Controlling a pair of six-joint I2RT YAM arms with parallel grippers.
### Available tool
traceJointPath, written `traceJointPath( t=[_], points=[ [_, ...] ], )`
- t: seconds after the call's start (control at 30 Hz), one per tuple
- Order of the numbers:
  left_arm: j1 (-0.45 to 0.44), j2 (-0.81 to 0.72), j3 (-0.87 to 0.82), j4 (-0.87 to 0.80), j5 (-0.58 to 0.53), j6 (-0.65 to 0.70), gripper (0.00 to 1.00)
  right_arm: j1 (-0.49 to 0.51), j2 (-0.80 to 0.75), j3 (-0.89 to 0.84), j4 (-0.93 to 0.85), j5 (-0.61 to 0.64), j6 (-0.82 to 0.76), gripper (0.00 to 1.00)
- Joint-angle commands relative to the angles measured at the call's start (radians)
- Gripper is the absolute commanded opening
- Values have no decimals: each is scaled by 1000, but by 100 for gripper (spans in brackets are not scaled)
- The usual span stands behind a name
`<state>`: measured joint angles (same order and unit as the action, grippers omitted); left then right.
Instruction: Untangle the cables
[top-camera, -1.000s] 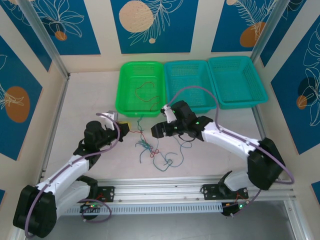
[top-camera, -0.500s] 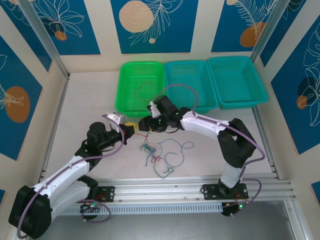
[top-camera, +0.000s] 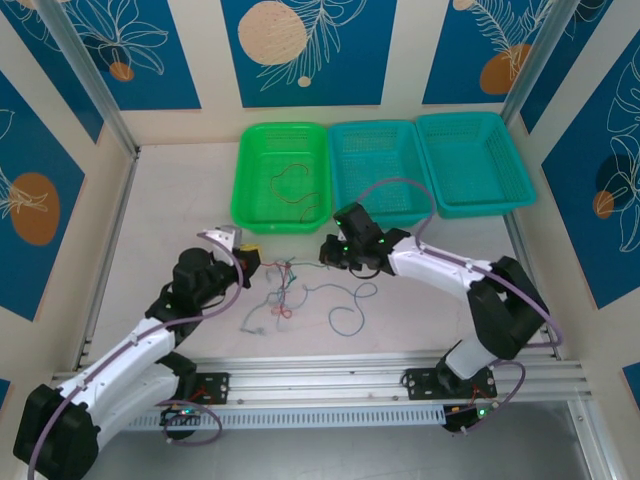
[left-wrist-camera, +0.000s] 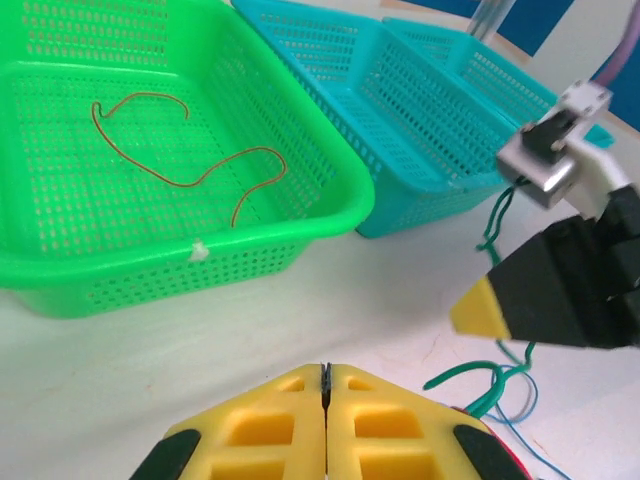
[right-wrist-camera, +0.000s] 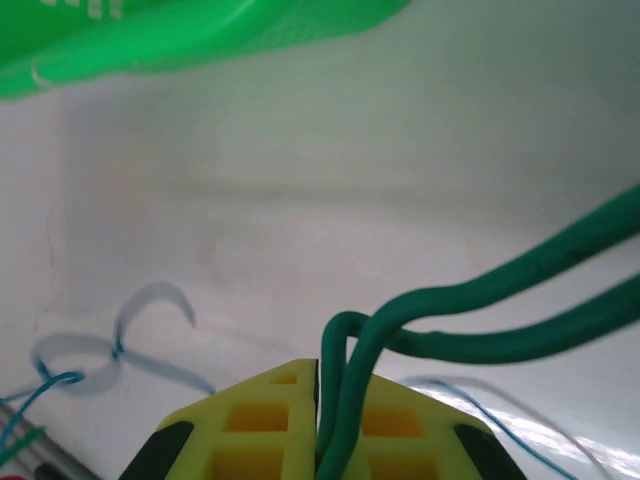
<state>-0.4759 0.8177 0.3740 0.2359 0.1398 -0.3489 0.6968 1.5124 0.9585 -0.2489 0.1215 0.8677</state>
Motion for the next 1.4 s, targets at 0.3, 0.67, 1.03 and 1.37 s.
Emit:
traceJointPath(
  t=[0.3, 0.67, 1.03, 1.37],
  points=[
    [57, -9, 27, -212, -413, -122, 0, -337, -398, -276, -241, 356, 47, 0],
    [87, 79, 7, 86, -40, -122, 0, -247, -456, -300, -152, 110, -235, 26],
    [20, 107, 107, 106, 83, -87, 0, -11, -457, -196, 43, -61, -375, 77],
    [6, 116, 129, 109, 40, -100, 0, 221, -160, -267, 590, -203, -337, 78]
  ],
)
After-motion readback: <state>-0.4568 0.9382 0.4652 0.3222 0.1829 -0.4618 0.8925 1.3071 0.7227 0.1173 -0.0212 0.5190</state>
